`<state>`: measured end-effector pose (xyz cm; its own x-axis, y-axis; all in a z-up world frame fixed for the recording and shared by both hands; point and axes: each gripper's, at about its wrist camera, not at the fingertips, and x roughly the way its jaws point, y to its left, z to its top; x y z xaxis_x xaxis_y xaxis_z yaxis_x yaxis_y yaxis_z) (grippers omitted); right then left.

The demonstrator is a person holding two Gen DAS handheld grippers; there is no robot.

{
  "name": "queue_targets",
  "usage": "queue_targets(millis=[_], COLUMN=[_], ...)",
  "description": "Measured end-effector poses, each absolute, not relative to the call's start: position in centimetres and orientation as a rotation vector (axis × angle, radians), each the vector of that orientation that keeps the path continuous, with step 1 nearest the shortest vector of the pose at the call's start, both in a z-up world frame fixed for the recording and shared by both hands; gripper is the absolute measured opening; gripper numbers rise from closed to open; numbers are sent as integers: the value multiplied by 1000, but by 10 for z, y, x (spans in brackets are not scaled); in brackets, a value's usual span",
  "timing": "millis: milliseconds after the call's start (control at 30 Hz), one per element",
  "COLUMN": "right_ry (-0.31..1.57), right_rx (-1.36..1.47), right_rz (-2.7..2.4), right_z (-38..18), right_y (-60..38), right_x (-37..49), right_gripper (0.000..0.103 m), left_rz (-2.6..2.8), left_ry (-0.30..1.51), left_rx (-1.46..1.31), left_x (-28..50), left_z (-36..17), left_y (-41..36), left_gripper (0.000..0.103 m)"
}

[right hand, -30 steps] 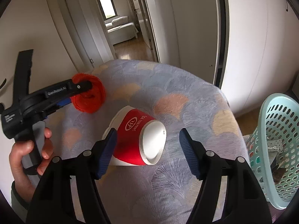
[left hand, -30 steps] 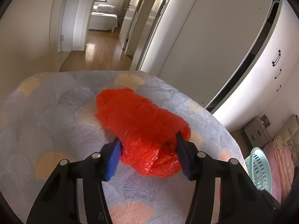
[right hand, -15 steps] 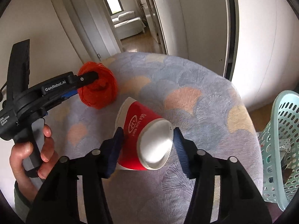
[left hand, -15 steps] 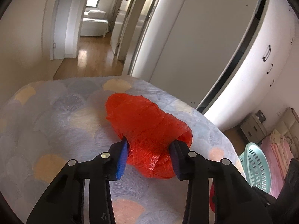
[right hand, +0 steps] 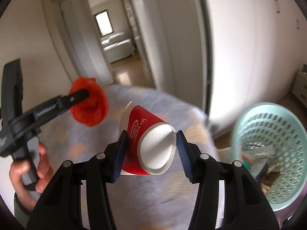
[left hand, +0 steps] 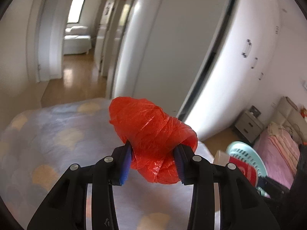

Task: Collect trash
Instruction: 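Carry red bag and paper cup over the basket and release both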

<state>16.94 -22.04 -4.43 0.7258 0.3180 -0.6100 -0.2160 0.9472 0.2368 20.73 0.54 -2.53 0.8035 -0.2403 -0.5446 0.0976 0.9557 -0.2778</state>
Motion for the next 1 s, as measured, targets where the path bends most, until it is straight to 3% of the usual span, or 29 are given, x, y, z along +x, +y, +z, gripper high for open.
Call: queue_targets(millis=[433, 1000], right_ry=[590, 707], right_rx=[234, 373], right_rz=[-21, -283], right_z=[-10, -53], right_y=[-353, -468], right_x=[139, 146], right_gripper=[48, 49], left_rz=[-434, -603], left_ry=[595, 864], left_rx=[-102, 26], left_x=[193, 240], left_z=[-7, -88], left_y=[-134, -265], left_gripper=[37, 42])
